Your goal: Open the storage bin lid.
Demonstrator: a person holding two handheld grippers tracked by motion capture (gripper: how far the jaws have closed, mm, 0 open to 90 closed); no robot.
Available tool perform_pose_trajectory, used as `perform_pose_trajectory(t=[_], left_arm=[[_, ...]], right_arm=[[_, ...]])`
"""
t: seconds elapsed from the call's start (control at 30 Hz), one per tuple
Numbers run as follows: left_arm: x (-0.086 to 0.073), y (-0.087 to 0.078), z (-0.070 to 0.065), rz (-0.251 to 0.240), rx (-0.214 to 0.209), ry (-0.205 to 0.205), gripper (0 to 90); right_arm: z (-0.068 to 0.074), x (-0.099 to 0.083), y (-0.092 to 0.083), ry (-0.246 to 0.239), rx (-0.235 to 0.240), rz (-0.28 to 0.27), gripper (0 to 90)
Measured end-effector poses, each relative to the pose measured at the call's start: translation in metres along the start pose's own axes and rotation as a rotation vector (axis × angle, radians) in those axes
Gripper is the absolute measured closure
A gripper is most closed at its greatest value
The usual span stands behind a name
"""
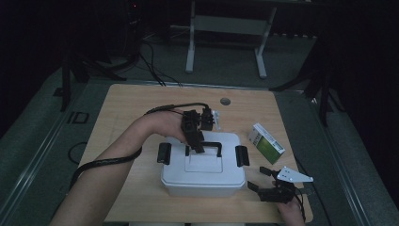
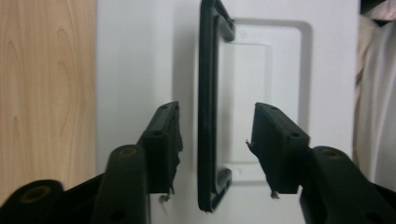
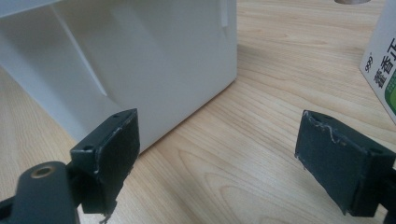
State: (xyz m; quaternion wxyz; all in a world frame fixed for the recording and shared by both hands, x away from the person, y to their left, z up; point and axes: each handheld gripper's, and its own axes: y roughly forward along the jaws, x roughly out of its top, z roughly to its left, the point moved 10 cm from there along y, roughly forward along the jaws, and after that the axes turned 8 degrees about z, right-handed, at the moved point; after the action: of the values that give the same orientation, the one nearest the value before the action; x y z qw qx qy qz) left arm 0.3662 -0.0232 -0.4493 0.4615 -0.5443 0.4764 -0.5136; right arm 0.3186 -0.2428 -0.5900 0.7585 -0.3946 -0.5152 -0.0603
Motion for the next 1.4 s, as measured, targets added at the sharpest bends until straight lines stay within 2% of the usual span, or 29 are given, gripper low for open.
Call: perform_pose_trajectory(t=[0.17,0.2,0.27,0.33,0.53,0.57,0.8,1.03,1.07,1.23,1.4], left_arm=[[0.005,0.002,-0.002,0.038,-0.018,0.022,65.7],[0.005,0.003,-0.002,0.047,-0.011,0.028,65.7],[0.006,0.004,-0.003,0.057,-0.026,0.03,68.3],[0.006,0.005,-0.003,0.061,-0.026,0.034,68.8],[0.008,0.008,-0.004,0.073,-0.015,0.049,80.9],[0.008,0.008,-0.003,0.071,-0.004,0.059,81.3],[0.009,0.007,-0.005,0.075,-0.027,0.046,82.7],[0.01,0.004,-0.005,0.083,-0.013,0.042,83.9],[0.011,0.003,-0.004,0.079,-0.004,0.052,84.1],[0.011,-0.007,-0.006,0.068,0.002,0.038,84.1],[0.01,-0.019,-0.007,0.048,0.013,0.044,84.1]], right_arm=[[0.0,0.0,0.0,0.001,0.0,-0.003,13.5],[0.0,0.0,-0.001,0.0,0.001,-0.004,13.5],[0.0,0.0,-0.001,-0.001,0.0,-0.002,13.5],[0.0,0.0,-0.001,-0.002,0.0,-0.004,13.5],[0.0,0.0,-0.001,-0.002,0.001,-0.004,13.5],[0.0,0.0,-0.001,-0.001,0.002,-0.003,13.5],[0.0,0.0,0.0,-0.003,0.002,-0.003,13.5],[0.0,0.0,0.0,-0.005,0.003,-0.001,13.5],[0.0,0.0,0.0,-0.004,0.003,-0.002,13.5],[0.0,0.0,0.0,-0.003,0.004,-0.003,13.5],[0.001,0.0,0.0,-0.002,0.006,0.001,13.5]])
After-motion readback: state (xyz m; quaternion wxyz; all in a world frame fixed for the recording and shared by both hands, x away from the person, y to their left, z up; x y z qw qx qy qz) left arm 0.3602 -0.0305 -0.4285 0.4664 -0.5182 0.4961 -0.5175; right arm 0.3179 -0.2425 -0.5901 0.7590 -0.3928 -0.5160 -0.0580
